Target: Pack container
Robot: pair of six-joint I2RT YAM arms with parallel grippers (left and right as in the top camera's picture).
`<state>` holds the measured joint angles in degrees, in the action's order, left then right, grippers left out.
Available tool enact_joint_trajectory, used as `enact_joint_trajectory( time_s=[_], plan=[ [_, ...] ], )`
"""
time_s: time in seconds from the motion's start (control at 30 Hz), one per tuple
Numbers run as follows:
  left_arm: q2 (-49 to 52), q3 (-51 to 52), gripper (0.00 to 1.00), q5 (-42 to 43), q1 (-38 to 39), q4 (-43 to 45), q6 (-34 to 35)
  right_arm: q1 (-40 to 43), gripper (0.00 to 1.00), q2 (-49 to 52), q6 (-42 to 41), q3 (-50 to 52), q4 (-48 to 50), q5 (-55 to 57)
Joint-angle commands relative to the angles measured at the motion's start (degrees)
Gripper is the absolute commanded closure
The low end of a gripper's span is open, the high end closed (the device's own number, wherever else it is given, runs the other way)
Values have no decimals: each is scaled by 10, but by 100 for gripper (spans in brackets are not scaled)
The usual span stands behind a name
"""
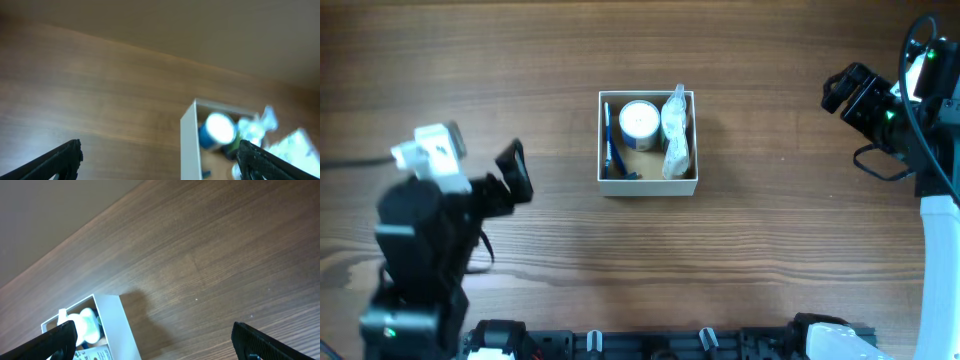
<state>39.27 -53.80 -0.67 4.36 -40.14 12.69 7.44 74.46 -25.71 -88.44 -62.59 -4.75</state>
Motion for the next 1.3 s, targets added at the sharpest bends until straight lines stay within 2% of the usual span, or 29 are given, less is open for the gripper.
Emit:
enact_joint_trajectory(
  time_s=[0.0, 0.3, 0.6, 0.83, 1.27],
  plan=[
    [-80, 114, 0, 44, -5, 37, -5, 2, 0, 5, 1, -4, 2, -7],
    [-225, 292, 0, 60, 2, 55, -3, 2, 0, 5, 0, -4, 2, -7],
    [-351, 422, 0, 60, 22, 133, -3, 2, 0, 5, 1, -4, 2, -7],
    [-386, 454, 0, 59, 22, 170, -3, 2, 0, 5, 1, -4, 2, -7],
    [-391, 454, 0, 45, 22, 276, -3, 1, 0, 5, 0, -4, 2, -7]
  ],
)
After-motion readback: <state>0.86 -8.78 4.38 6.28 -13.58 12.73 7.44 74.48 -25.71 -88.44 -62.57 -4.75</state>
